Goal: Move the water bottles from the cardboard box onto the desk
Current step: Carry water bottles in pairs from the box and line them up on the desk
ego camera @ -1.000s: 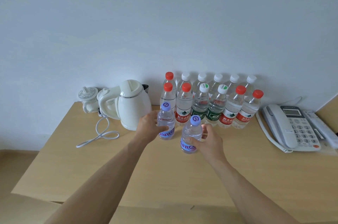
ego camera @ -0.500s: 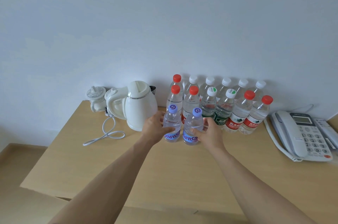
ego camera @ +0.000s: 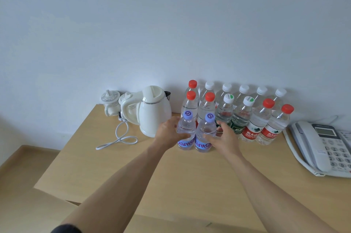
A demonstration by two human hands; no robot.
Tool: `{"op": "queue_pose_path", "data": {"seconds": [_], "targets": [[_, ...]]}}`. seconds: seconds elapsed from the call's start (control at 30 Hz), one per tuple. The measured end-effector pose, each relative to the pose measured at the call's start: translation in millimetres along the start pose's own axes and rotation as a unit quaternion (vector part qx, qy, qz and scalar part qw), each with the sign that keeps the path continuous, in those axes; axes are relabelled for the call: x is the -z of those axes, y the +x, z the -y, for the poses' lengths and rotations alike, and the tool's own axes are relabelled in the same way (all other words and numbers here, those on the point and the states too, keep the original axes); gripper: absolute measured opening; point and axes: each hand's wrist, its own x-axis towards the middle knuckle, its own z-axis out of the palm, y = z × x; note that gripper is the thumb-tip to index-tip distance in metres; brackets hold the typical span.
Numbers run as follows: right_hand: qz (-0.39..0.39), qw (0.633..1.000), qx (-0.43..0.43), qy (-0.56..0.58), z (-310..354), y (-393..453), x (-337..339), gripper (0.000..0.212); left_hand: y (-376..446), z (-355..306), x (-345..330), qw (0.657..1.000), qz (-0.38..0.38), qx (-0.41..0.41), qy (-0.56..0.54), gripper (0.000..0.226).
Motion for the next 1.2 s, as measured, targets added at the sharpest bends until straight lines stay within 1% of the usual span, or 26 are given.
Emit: {"op": "queue_pose_path", "data": {"seconds": [0.03, 0.13, 0.2, 0.27, 0.3, 0.37, 0.43, 0.53, 0.63, 0.7, 0.77, 0.97, 1.2], "targets": [[-0.018, 1.0, -0.015, -0.009, 2.8, -0.5, -0.6, 0.065, -0.3, -2.7, 1.1, 1.0, -0.01, -0.004, 0.001, 0.061], [-0.053, 0.997, -0.008, -0.048, 7.8, 2.4, -3.8, 0.05, 0.9, -5.1, 0.6, 1.0, -0.025, -0.011, 0.0, 0.059], [-0.047, 0.998, 0.006, -0.048, 8.4, 5.4, -1.9, 0.042, 1.4, -5.3, 1.1, 1.0, -0.027, -0.012, 0.003, 0.058], [-0.02, 0.999, 0.015, -0.04, 3.7, 9.2, 4.8, 0.036, 2.7, -5.2, 1.8, 1.0, -0.025, -0.013, 0.007, 0.057], [-0.003, 0.999, 0.017, -0.035, 0.7, 10.5, 8.6, 0.037, 3.5, -5.0, 1.9, 1.0, -0.024, -0.013, 0.006, 0.057], [0.03, 0.999, 0.016, -0.027, -3.4, 12.0, 14.7, 0.046, 3.5, -5.8, 1.9, 1.0, -0.024, -0.012, 0.006, 0.057], [0.044, 0.999, 0.013, -0.022, -4.1, 12.5, 17.5, 0.053, 3.2, -6.6, 1.7, 1.0, -0.025, -0.011, 0.008, 0.056], [0.034, 0.999, 0.006, -0.019, -1.4, 11.3, 16.4, 0.054, 2.5, -7.0, 1.9, 1.0, -0.026, -0.011, 0.01, 0.056], [0.009, 0.999, 0.001, -0.043, 5.6, 8.3, 11.7, 0.054, 1.2, -8.5, 2.4, 0.999, -0.027, -0.013, 0.012, 0.055], [-0.005, 0.999, 0.004, -0.047, 8.1, 8.9, 8.3, 0.051, 0.4, -9.2, 2.3, 1.0, -0.027, -0.012, 0.011, 0.053], [0.0, 0.999, 0.015, -0.046, 9.5, 9.7, 6.7, 0.047, -0.8, -10.2, 2.4, 1.0, -0.024, -0.012, 0.006, 0.052], [0.021, 0.999, 0.018, -0.027, 4.1, 10.9, 9.2, 0.055, -0.3, -11.3, 2.4, 1.0, -0.023, -0.009, -0.001, 0.049], [0.04, 0.999, 0.002, -0.035, 7.3, 12.3, 12.0, 0.056, -3.1, -11.5, 0.8, 1.0, -0.027, 0.004, -0.005, 0.049]]}}
